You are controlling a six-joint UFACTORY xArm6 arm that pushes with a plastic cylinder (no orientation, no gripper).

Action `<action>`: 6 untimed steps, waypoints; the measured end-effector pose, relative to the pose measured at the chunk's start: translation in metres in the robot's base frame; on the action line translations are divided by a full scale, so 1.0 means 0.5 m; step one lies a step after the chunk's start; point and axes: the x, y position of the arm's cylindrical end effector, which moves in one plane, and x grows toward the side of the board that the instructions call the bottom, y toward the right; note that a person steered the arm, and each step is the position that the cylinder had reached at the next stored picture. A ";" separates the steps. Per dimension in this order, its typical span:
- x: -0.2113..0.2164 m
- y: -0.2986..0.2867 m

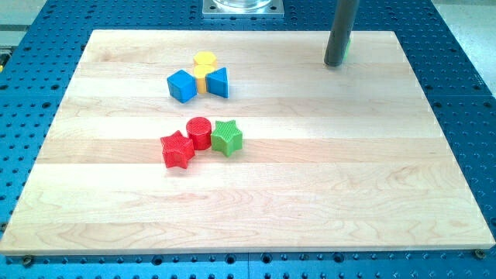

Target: Adjust the green circle

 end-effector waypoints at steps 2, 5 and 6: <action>-0.041 -0.098; -0.068 0.010; 0.039 -0.110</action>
